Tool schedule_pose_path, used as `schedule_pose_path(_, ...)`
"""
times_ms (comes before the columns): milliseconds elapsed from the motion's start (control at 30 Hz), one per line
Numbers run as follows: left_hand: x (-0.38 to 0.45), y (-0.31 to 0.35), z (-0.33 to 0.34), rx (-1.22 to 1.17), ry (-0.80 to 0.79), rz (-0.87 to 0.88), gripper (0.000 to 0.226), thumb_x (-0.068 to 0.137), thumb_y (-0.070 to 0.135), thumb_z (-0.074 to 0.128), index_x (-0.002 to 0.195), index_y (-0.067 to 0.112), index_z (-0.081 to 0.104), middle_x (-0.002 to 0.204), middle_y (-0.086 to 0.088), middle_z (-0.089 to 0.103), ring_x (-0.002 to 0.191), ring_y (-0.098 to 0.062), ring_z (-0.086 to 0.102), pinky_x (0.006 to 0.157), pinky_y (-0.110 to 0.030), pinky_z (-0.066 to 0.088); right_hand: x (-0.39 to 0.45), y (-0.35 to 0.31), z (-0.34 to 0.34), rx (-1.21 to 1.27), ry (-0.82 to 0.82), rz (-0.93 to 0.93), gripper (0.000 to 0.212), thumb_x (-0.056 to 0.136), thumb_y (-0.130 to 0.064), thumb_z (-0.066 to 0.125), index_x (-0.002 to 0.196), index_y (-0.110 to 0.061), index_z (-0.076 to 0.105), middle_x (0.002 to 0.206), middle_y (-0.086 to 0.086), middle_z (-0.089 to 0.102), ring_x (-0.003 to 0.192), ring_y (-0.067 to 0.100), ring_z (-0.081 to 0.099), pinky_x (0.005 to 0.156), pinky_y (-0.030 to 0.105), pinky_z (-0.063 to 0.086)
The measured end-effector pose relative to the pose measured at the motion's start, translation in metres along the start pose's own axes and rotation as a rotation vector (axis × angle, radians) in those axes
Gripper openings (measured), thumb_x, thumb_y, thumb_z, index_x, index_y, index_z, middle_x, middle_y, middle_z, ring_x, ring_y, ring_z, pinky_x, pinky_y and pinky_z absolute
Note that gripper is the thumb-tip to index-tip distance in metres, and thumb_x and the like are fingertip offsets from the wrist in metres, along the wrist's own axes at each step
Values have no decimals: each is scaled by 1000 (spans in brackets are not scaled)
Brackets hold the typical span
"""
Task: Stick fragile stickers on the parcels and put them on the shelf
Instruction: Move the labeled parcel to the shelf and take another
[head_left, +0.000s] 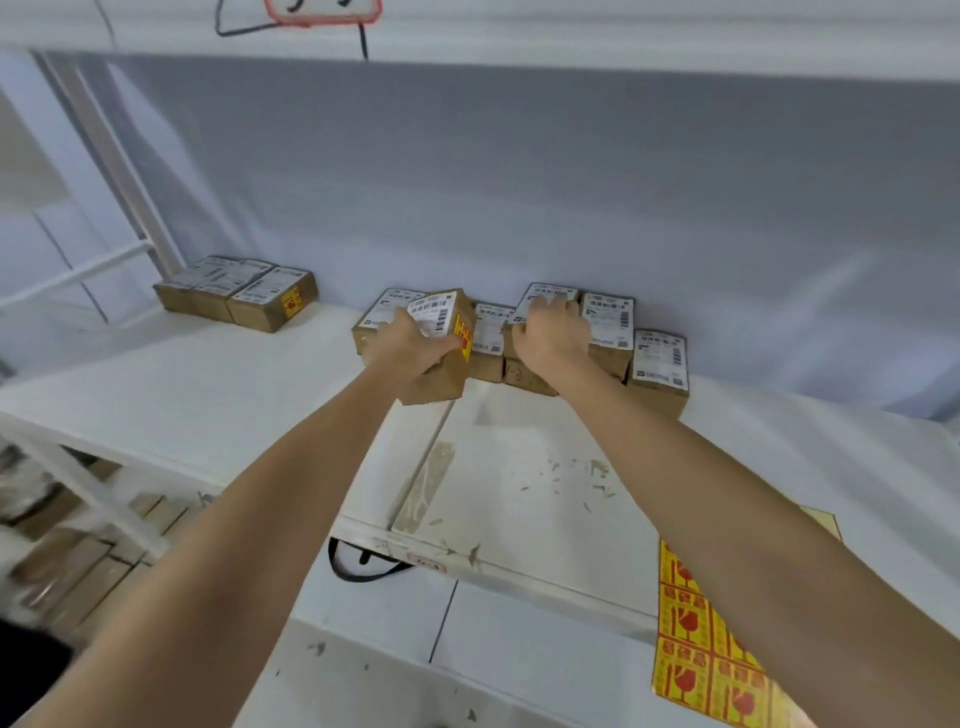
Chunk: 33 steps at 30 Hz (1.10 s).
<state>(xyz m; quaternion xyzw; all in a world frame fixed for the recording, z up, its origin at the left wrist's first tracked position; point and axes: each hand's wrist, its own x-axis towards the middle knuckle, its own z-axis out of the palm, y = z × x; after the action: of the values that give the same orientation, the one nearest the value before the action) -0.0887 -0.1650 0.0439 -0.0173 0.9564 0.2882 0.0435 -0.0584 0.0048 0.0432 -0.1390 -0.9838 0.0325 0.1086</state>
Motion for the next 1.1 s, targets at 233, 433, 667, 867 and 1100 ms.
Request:
schedule_pose_path(233, 54, 8, -4, 163, 98, 79, 87, 69, 63, 65, 131, 9, 36, 128, -17, 47, 119, -35, 43, 93, -43, 41, 38, -15, 7, -101, -125, 194, 55, 96, -45, 32, 136, -7, 38, 139, 18, 39, 124, 32, 40, 92, 37, 37)
schedule_pose_path(433, 94, 11, 8, 280, 83, 152, 83, 74, 63, 61, 131, 10, 35, 128, -17, 46, 118, -35, 42, 90, -42, 41, 57, -31, 29, -157, -224, 293, 68, 96, -52, 24, 144, -4, 26, 148, 25, 27, 135, 39, 28, 109, 50, 23)
schedule_pose_path(667, 124, 11, 9, 322, 55, 228, 84, 76, 63, 60, 134, 9, 32, 127, -16, 46, 120, -34, 42, 89, -42, 42, 64, -36, 37, -224, -241, 387, 73, 92, -60, 30, 142, -7, 32, 143, 22, 35, 130, 38, 36, 108, 54, 24)
schedule_pose_path(867, 136, 8, 7, 336, 49, 231, 87, 75, 65, 60, 136, 10, 31, 129, -16, 45, 121, -34, 42, 91, -42, 43, 70, -39, 30, -248, -267, 442, 88, 77, -76, 40, 135, -10, 39, 135, 17, 43, 122, 32, 42, 98, 41, 34)
schedule_pose_path(1100, 131, -9, -14, 294, 100, 194, 85, 76, 63, 60, 135, 9, 33, 127, -15, 46, 117, -31, 43, 91, -39, 41, 71, -39, 30, -329, -279, 376, 83, 81, -75, 40, 137, -14, 36, 137, 15, 42, 122, 29, 44, 94, 36, 36)
